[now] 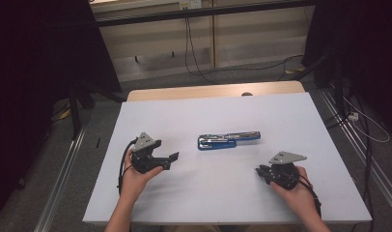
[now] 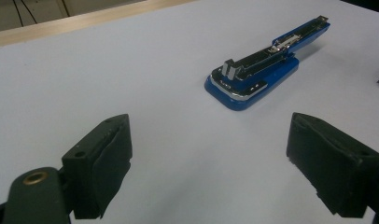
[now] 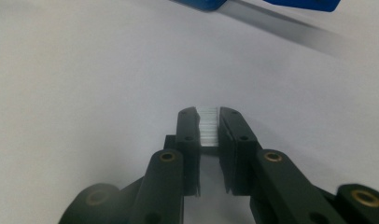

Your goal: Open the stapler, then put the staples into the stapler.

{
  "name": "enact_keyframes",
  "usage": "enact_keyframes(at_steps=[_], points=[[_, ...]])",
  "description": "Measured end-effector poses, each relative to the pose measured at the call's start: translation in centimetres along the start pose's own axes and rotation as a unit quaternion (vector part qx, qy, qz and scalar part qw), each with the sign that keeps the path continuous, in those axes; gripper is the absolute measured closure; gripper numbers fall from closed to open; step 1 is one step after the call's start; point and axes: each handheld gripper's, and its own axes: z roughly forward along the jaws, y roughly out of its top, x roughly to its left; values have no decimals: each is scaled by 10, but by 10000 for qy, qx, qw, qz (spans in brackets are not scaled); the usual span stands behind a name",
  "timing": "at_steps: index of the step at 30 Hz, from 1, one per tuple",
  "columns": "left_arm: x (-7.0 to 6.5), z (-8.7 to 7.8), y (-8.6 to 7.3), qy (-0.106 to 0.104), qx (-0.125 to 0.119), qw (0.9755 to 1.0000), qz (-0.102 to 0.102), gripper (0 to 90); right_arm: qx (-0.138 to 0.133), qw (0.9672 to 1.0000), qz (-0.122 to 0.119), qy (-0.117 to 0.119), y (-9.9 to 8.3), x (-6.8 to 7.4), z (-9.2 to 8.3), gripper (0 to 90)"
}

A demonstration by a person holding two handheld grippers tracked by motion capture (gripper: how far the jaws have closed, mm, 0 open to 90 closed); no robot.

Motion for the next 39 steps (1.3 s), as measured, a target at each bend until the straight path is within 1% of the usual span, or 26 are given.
enact_keyframes(at_steps=[1,6,10,11,16,18,21,27,30,35,38,39], points=[[0,0,0,-7,-7,10000,-3,140,-9,10000,-37,-2,0,0,0,792],[0,-2,0,-14,-24,10000,-5,136,-42,9999,-76,79,1,-4,-2,792],[1,-2,0,-25,-50,10000,-3,134,-134,9998,-52,140,2,-6,-6,792],[1,-3,0,-16,-69,10000,-36,133,-149,9998,-38,138,3,-6,-6,792],[3,-3,0,16,-40,9999,-103,113,-201,9995,-142,220,7,-6,-5,792],[3,-3,0,30,-50,9998,-169,95,-235,9992,-139,287,9,-6,-4,792],[4,-4,0,12,-46,9999,-152,84,-275,9989,-221,324,14,-7,-3,792],[5,-5,-2,-30,-23,9997,-221,77,-323,9981,-261,450,22,-8,-1,792],[4,-7,-2,-23,-34,9998,-216,75,-365,9976,-242,531,26,-10,0,792],[6,-10,-3,-5,-71,9997,-237,74,-413,9971,-255,586,34,-13,4,792],[6,-11,-5,-6,-54,9996,-277,74,-423,9967,-329,602,40,-14,6,792],[7,-12,-5,18,-47,9997,-244,75,-412,9966,-368,610,43,-14,7,792]])
